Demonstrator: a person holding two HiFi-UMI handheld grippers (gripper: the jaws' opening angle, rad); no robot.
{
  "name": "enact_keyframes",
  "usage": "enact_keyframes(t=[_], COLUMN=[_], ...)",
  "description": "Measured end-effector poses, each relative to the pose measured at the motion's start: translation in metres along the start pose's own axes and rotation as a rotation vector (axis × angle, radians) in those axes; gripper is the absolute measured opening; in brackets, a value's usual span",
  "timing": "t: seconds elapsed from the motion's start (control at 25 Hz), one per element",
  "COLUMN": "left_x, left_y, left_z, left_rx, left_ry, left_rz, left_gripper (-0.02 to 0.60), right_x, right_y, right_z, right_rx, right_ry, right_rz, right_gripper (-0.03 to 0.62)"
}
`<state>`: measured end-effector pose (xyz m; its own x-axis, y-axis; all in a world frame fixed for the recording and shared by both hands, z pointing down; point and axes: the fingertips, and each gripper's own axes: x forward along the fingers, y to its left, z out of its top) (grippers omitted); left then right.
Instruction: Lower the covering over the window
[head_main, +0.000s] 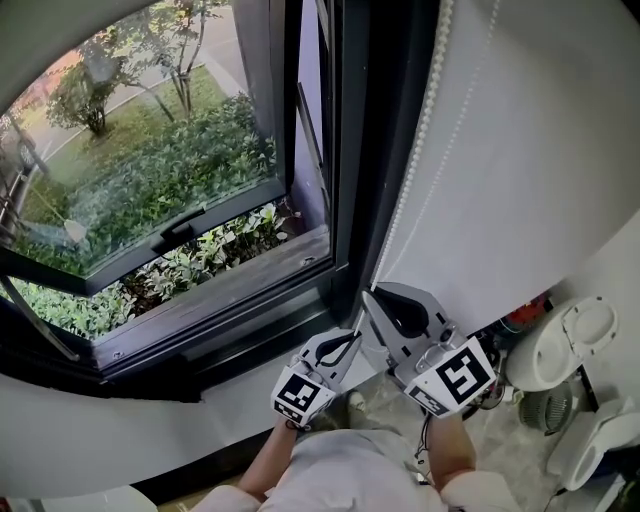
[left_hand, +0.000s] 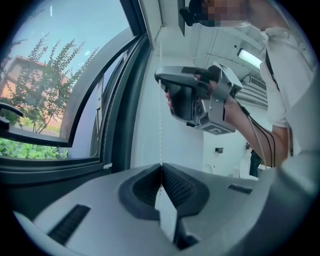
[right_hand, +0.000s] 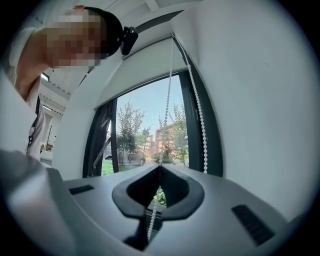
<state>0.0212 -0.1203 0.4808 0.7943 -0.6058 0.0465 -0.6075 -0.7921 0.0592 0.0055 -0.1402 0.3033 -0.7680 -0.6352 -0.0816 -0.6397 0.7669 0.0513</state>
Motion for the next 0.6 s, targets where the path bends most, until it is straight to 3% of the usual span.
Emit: enact_keyframes(t=[0.4, 0.6], left_x=[0.002, 0.005], left_y=[0.002, 0.0], left_z=[-0.03, -0.06], left_rx=[-0.031, -0.031], left_ry=[0.056, 0.126], left_rz=[-0.007, -0.013], left_gripper=[0.014, 0.014], right_x=[0.0, 0.0], right_y=[0.005, 0.008], right_z=[-0.03, -0.06], right_rx=[0.01, -0.007], right_ry=[-0.014, 0.042], right_rz=[-0.009, -0.011], right_gripper=[-0.005, -0.005])
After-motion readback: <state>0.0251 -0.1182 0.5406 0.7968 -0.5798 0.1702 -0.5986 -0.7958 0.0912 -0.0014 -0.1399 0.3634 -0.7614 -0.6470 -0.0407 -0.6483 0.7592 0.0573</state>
